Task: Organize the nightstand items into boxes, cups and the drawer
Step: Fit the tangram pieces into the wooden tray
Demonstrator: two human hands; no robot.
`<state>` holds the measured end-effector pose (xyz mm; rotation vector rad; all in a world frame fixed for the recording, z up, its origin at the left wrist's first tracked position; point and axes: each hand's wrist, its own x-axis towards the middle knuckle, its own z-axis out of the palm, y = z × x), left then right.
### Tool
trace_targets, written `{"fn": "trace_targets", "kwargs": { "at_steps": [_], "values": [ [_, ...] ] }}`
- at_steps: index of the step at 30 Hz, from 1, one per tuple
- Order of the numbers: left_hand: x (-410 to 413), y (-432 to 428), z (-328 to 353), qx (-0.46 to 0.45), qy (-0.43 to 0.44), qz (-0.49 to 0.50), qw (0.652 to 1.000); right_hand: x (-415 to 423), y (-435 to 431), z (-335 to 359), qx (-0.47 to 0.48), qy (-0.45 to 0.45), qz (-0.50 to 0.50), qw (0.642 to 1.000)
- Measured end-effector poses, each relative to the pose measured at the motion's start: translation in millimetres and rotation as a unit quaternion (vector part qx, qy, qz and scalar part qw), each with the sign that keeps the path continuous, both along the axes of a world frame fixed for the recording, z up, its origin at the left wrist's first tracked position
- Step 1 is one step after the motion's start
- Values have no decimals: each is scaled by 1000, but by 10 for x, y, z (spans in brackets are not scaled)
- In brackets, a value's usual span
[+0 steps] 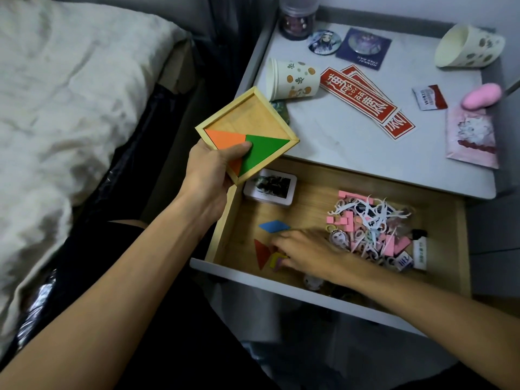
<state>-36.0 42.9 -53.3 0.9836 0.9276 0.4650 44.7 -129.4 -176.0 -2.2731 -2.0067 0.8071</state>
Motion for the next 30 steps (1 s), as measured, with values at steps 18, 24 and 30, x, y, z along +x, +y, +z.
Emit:
{"fn": "trace_targets", "kwargs": {
  "at_steps": [18, 24, 30],
  "values": [
    [5, -23, -23, 11, 16, -12, 1000, -94, 108, 39, -9, 10, 18, 1000],
    [-3, -49, -49, 18, -1, -27, 999, -1, 132, 276, 7, 95, -1, 995],
    [39, -197, -139, 28, -17, -100, 994, 320, -148, 1168, 138, 195, -90, 967]
  ]
}}
